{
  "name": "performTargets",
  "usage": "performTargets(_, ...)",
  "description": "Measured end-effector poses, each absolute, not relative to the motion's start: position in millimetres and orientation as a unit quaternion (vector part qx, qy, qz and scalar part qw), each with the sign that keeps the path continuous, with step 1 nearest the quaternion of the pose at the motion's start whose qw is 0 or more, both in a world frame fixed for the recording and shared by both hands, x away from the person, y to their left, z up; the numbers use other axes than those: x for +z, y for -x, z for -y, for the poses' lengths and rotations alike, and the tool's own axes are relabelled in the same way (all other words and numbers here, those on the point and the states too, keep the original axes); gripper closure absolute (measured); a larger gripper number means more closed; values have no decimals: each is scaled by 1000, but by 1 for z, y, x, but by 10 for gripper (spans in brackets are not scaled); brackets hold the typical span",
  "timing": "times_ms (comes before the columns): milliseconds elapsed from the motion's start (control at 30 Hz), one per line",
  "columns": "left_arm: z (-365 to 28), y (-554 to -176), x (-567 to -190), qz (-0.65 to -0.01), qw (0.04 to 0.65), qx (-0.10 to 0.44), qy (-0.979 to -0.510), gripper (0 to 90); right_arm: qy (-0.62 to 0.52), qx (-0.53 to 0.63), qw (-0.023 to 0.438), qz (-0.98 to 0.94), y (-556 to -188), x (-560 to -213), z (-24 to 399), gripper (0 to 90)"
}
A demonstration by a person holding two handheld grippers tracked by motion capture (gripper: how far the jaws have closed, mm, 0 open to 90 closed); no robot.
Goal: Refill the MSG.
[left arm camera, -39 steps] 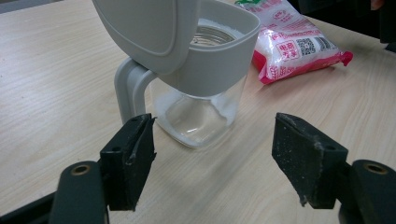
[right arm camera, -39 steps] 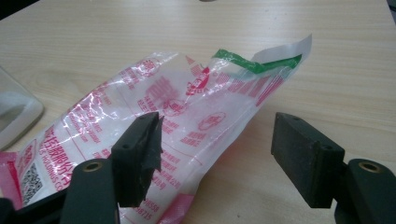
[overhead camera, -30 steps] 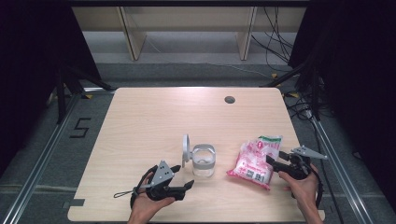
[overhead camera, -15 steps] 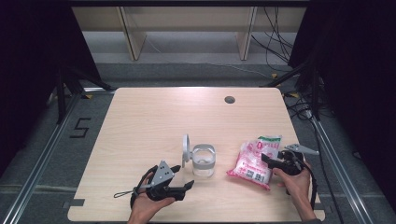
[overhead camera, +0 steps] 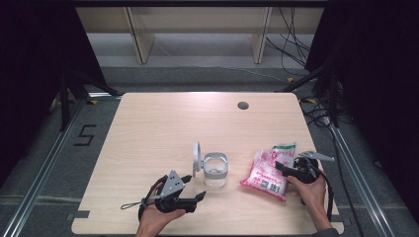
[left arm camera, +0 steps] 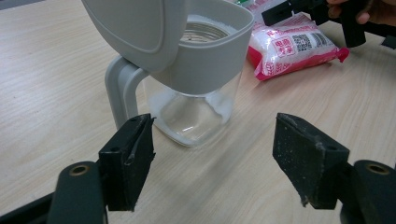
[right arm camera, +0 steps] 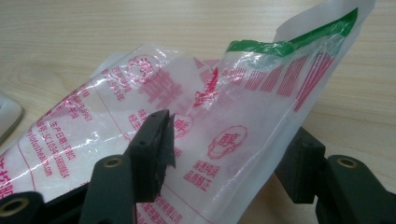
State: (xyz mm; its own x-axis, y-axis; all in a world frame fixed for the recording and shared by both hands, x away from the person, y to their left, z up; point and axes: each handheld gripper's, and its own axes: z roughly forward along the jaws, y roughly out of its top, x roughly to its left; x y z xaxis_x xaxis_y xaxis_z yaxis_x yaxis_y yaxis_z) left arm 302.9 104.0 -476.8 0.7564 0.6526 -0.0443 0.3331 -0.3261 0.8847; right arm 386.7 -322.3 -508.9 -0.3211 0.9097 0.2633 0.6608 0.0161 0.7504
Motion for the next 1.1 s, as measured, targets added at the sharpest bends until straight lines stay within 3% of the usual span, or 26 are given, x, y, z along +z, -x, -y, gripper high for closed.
performTargets(33, -104, -303, -477, -308, 491, 163, -798, 287, -541, 427, 165, -705, -390, -512, 325, 454)
performTargets(167, -103, -302, -478, -323, 496, 156, -791, 287, -564, 424, 139, -695, -388, -510, 321, 484)
performTargets(233, -103, -302, -478, -320, 493, 158, -794, 287, -547, 421, 161, -705, -391, -513, 324, 493)
performTargets(667, -104, -304, -478, -309, 492, 161, -798, 287, -556, 431, 154, -694, -396, -517, 324, 560)
performTargets(1033, -103, -303, -478, -308, 492, 160, -799, 287, -561, 454, 125, -681, -395, -514, 324, 848)
performTargets(1100, -103, -304, -479, -309, 495, 160, -796, 287, -538, 462, 146, -689, -397, -516, 326, 884)
